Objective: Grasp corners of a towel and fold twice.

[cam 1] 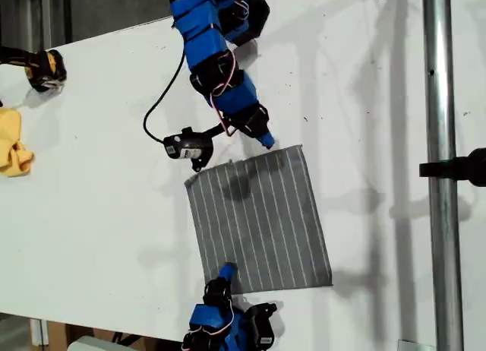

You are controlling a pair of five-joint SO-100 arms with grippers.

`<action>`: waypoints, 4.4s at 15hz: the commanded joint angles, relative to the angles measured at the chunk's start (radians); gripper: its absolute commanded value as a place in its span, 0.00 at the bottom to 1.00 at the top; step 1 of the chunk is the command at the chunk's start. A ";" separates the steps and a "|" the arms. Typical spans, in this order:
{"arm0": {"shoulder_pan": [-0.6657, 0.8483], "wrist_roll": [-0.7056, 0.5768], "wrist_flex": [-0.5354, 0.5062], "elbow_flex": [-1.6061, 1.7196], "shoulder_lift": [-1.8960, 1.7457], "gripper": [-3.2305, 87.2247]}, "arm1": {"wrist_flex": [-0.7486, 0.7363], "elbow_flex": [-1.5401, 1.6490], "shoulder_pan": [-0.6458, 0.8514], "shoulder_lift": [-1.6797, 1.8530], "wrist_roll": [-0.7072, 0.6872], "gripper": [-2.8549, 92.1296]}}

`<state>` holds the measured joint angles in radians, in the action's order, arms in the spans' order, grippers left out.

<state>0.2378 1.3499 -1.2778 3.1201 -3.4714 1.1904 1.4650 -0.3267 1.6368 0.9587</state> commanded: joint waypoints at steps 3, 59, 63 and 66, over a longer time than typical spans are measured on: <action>0.012 -0.003 -0.005 0.002 -0.002 0.01 | -0.061 -0.097 -0.057 -0.034 0.034 0.05; -0.617 -0.276 -0.175 -1.399 1.276 0.01 | -0.149 -0.190 0.051 -0.588 0.057 0.03; -0.712 -0.322 -0.144 -1.468 1.356 0.01 | -0.149 -0.192 0.052 -0.588 0.057 0.03; -0.724 -0.336 -0.071 -1.413 1.295 0.04 | -0.149 -0.192 0.057 -0.588 0.057 0.03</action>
<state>-0.4786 1.0140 -1.3837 1.7119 -2.1322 1.0492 1.3330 -0.2838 1.0324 1.0170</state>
